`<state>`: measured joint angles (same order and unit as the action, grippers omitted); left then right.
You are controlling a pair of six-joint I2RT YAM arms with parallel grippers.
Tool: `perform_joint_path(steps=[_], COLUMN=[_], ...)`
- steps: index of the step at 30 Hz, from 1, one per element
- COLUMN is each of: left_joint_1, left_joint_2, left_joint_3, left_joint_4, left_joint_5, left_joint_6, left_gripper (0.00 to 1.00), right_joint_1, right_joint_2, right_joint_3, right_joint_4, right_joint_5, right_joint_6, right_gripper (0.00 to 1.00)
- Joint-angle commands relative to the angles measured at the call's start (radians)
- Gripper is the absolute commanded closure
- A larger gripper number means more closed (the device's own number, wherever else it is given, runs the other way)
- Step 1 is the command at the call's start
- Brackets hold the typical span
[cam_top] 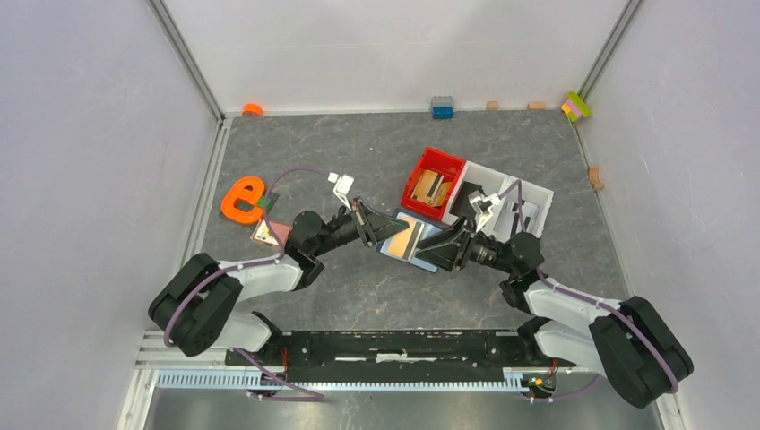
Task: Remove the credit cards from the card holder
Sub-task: Remove the credit card from the card holder.
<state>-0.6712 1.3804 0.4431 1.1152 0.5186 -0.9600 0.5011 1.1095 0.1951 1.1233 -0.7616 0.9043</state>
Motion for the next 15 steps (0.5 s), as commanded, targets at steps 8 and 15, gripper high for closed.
perform_joint_path(steps=[8,15], left_joint_1=[-0.004,-0.005], left_joint_2=[0.003,0.026], left_joint_3=[0.035,0.041], left_joint_4=[0.098,0.135], left_joint_5=[0.036,0.062], left_joint_6=[-0.015,-0.04], left_gripper=[0.94,0.94], right_joint_1=[-0.014,-0.015], right_joint_2=[-0.097,0.007], right_joint_3=[-0.002,-0.011], right_joint_4=[-0.005,0.189], right_joint_5=[0.031,-0.028], right_joint_6=[-0.054,0.066], right_gripper=[0.44,0.46])
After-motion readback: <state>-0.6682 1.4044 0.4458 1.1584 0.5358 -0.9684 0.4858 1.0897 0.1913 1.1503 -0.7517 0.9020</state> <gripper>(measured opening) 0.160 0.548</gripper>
